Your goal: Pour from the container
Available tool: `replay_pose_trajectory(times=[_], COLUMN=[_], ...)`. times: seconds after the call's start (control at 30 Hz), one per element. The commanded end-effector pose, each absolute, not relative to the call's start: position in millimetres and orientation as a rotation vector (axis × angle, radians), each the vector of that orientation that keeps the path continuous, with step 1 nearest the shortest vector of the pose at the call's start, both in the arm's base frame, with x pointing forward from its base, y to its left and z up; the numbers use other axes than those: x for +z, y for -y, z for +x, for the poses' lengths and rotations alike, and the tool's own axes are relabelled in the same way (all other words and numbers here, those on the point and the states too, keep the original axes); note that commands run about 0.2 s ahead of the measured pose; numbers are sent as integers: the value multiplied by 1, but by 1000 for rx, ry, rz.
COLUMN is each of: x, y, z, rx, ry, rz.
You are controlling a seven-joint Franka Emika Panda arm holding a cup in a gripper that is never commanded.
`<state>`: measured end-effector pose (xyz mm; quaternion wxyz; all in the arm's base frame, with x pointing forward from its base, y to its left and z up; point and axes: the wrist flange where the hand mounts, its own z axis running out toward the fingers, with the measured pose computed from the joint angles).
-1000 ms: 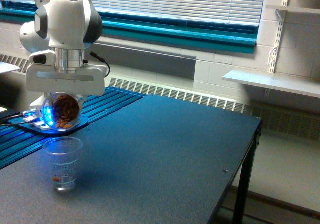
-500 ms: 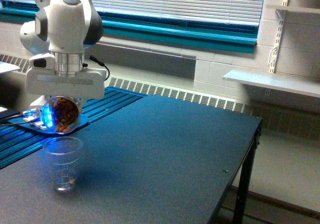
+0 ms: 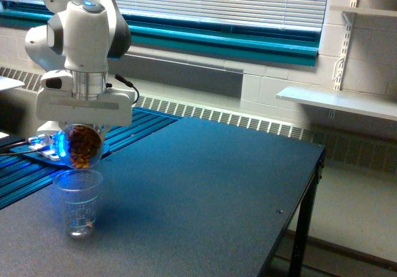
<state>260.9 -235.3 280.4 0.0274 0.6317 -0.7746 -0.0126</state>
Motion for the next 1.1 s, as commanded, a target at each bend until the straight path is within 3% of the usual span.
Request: replay_pose_trajectory(times=[0.03,1.1], x=[279,271], y=[239,241], z=[264,274], rx=[-57,-102], ry=[2379,2361], rz=[1962,1971])
